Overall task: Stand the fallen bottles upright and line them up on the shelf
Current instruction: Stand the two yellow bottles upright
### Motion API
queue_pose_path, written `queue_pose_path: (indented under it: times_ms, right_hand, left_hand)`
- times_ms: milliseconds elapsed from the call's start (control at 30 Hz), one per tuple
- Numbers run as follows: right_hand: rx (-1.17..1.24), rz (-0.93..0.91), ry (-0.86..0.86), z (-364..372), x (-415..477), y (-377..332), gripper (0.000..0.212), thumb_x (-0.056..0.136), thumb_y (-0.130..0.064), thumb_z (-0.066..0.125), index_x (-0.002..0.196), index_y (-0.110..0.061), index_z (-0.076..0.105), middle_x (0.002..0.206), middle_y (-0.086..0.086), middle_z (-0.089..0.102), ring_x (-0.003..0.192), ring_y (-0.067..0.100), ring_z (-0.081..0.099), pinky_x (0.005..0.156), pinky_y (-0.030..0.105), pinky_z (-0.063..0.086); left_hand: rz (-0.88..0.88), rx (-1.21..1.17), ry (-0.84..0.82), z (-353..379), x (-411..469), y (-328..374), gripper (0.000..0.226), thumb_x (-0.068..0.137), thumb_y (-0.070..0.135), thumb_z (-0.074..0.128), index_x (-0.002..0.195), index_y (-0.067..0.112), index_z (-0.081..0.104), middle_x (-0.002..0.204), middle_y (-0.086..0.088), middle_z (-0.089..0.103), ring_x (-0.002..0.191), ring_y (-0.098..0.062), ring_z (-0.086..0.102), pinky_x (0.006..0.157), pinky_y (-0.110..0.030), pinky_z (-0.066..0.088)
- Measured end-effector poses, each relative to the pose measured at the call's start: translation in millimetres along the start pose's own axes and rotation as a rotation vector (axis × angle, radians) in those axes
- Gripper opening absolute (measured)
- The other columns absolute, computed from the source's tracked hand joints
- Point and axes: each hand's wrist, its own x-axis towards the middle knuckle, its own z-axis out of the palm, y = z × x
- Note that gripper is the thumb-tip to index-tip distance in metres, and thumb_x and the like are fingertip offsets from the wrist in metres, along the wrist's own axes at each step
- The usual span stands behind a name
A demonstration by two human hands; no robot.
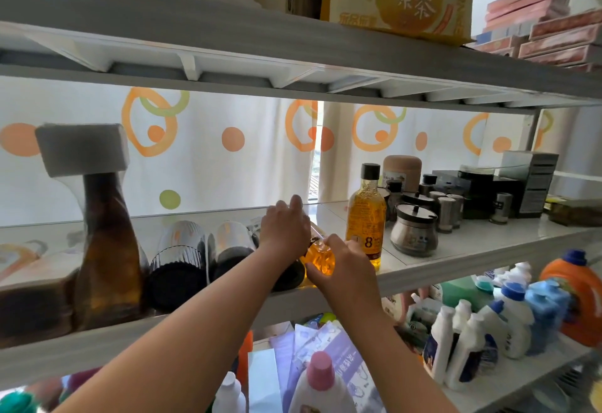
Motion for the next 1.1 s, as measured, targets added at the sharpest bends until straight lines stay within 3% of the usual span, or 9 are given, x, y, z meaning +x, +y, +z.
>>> queue_pose_path:
  times_ms: [300, 433, 567, 667, 733, 800, 933, 1100]
  right_hand:
    - [0.134, 0.052, 0.1, 9.2, -10.2, 6.3, 0.04, 0.08, -0.038, 0.067, 0.115, -0.02, 0.056, 0.108, 0.008, 0.055, 0.094, 0.024, 0.054, 0.068, 0.022, 0.038]
    - [0.189, 0.077, 0.162, 11.0, -18.6, 11.3, 0.046, 0.078, -0.037, 0.07, 0.117, -0.018, 0.056, 0.113, 0.01, 0.053, 0.097, 0.025, 0.054, 0.066, 0.023, 0.042]
    - [0.251, 0.054, 0.219, 16.0, -23.5, 16.2, 0.044, 0.077, -0.039, 0.069, 0.113, -0.018, 0.054, 0.108, 0.012, 0.054, 0.093, 0.025, 0.055, 0.061, 0.027, 0.051]
    - [0.288, 0.025, 0.279, 20.0, -27.3, 18.8, 0.043, 0.076, -0.041, 0.065, 0.11, -0.023, 0.048, 0.106, 0.013, 0.056, 0.092, 0.021, 0.056, 0.061, 0.018, 0.048]
    - [0.297, 0.018, 0.295, 23.3, -29.9, 20.1, 0.042, 0.076, -0.041, 0.066, 0.109, -0.02, 0.05, 0.106, 0.012, 0.058, 0.092, 0.021, 0.056, 0.063, 0.02, 0.049]
    - [0.304, 0.031, 0.305, 26.8, -31.3, 20.4, 0.043, 0.076, -0.039, 0.069, 0.108, -0.014, 0.056, 0.106, 0.012, 0.059, 0.091, 0.021, 0.058, 0.064, 0.021, 0.049]
    - [0.324, 0.088, 0.271, 32.3, -31.1, 18.4, 0.041, 0.076, -0.033, 0.074, 0.105, -0.01, 0.056, 0.099, 0.009, 0.059, 0.085, 0.018, 0.055, 0.064, 0.009, 0.037]
    - [0.327, 0.183, 0.235, 34.7, -30.7, 15.4, 0.048, 0.074, -0.037, 0.075, 0.105, -0.009, 0.051, 0.094, 0.005, 0.056, 0.082, 0.013, 0.05, 0.061, 0.007, 0.033]
  left_hand:
    - [-0.05, 0.06, -0.159, -2.3, 2.3, 0.0, 0.042, 0.099, 0.039, 0.025, 0.136, 0.025, 0.038, 0.127, -0.013, 0.057, 0.122, -0.036, 0.043, 0.097, -0.042, 0.034]
    - [-0.054, 0.017, -0.174, -5.0, 2.6, 3.9, 0.044, 0.097, 0.046, 0.025, 0.136, 0.027, 0.036, 0.126, -0.016, 0.057, 0.118, -0.036, 0.047, 0.096, -0.044, 0.035]
    - [-0.101, -0.172, -0.19, -11.6, 8.1, 4.9, 0.044, 0.091, 0.05, 0.039, 0.132, 0.032, 0.041, 0.124, -0.01, 0.059, 0.111, -0.032, 0.054, 0.091, -0.039, 0.044]
    - [-0.141, -0.388, -0.16, -17.1, 14.4, 5.6, 0.045, 0.087, 0.049, 0.053, 0.128, 0.031, 0.049, 0.125, -0.004, 0.057, 0.101, -0.021, 0.057, 0.078, -0.03, 0.045]
    - [-0.155, -0.488, -0.144, -18.3, 17.4, 6.6, 0.044, 0.084, 0.047, 0.059, 0.124, 0.03, 0.052, 0.123, -0.008, 0.056, 0.098, -0.02, 0.058, 0.072, -0.028, 0.046]
    - [-0.151, -0.56, -0.152, -19.8, 17.4, 7.8, 0.044, 0.082, 0.043, 0.064, 0.122, 0.031, 0.053, 0.124, -0.01, 0.053, 0.1, -0.024, 0.058, 0.072, -0.029, 0.049]
    - [-0.101, -0.638, -0.156, -24.1, 14.1, 7.5, 0.044, 0.077, 0.039, 0.072, 0.115, 0.037, 0.051, 0.124, -0.011, 0.048, 0.102, -0.029, 0.059, 0.083, -0.041, 0.056]
    - [0.064, -0.544, -0.139, -28.1, 3.7, 12.6, 0.046, 0.082, 0.034, 0.069, 0.122, 0.029, 0.046, 0.121, -0.008, 0.057, 0.099, -0.026, 0.061, 0.08, -0.035, 0.054]
